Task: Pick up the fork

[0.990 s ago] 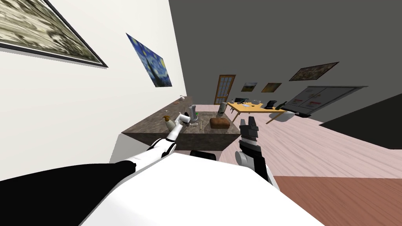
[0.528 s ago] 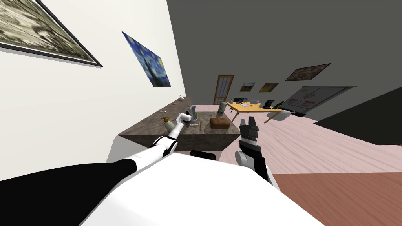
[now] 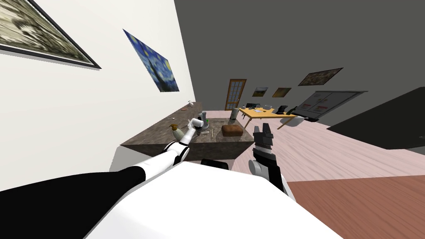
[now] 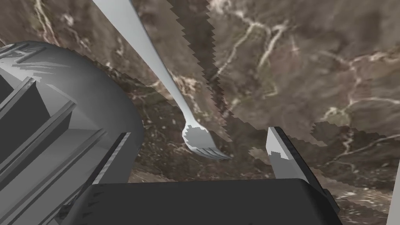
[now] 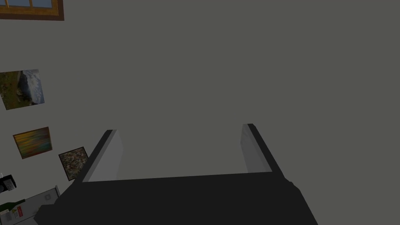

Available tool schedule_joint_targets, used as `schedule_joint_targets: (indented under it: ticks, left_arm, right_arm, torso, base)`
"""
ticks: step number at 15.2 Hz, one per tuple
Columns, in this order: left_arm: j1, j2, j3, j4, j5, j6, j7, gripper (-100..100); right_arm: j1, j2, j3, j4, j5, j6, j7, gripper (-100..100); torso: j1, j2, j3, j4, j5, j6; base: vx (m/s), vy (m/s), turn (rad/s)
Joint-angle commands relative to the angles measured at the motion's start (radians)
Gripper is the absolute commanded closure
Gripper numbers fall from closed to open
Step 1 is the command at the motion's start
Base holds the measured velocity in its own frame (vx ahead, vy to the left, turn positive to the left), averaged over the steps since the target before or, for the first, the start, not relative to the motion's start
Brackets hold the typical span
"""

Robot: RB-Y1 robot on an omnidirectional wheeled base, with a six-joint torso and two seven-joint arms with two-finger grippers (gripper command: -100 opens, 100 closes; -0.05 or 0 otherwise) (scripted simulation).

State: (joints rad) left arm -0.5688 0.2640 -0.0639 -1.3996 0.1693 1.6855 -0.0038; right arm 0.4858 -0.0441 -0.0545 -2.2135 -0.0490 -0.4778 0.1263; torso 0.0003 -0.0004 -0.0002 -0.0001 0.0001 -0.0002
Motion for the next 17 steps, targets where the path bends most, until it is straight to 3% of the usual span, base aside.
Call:
schedule_joint_targets:
  ticks: [1, 6, 7, 8, 12, 16, 17]
  left_arm:
    - [0.000, 0.000, 0.000, 0.000, 0.000, 0.000, 0.000, -100]
    - [0.020, -0.009, -0.003, 0.060, -0.012, -0.074, -0.005, -100]
    - [0.014, -0.008, -0.003, 0.050, -0.009, -0.056, -0.003, -100]
    - [0.015, -0.009, -0.003, 0.052, -0.010, -0.061, -0.004, 100]
    - [0.011, -0.008, -0.002, 0.050, -0.010, -0.064, -0.001, 100]
    - [0.001, -0.001, 0.000, 0.007, -0.001, -0.004, -0.001, 100]
    - [0.003, -0.002, 0.000, 0.021, -0.003, -0.022, -0.002, 100]
  right_arm:
    - [0.000, 0.000, 0.000, 0.000, 0.000, 0.000, 0.000, 0]
    - [0.000, 0.000, 0.000, 0.000, 0.000, 0.000, 0.000, 0]
    - [0.000, 0.000, 0.000, 0.000, 0.000, 0.000, 0.000, 0]
    - [0.000, 0.000, 0.000, 0.000, 0.000, 0.000, 0.000, 0]
    - [0.000, 0.000, 0.000, 0.000, 0.000, 0.000, 0.000, 0]
    - [0.000, 0.000, 0.000, 0.000, 0.000, 0.000, 0.000, 0]
    - [0.000, 0.000, 0.000, 0.000, 0.000, 0.000, 0.000, 0]
  torso:
    - [0.000, 0.000, 0.000, 0.000, 0.000, 0.000]
    - [0.000, 0.000, 0.000, 0.000, 0.000, 0.000]
    - [0.000, 0.000, 0.000, 0.000, 0.000, 0.000]
    - [0.000, 0.000, 0.000, 0.000, 0.000, 0.000]
    - [0.001, 0.001, -0.001, -0.003, 0.001, -0.001]
    - [0.001, 0.000, -0.001, -0.002, 0.001, 0.000]
    - [0.001, 0.000, -0.001, -0.002, 0.001, 0.000]
  base:
    - [0.000, 0.000, 0.000]
    - [0.000, 0.000, 0.000]
    - [0.000, 0.000, 0.000]
    - [0.000, 0.000, 0.000]
    - [-0.001, 0.000, 0.003]
    - [0.002, 0.000, -0.004]
    - [0.000, 0.000, 0.000]
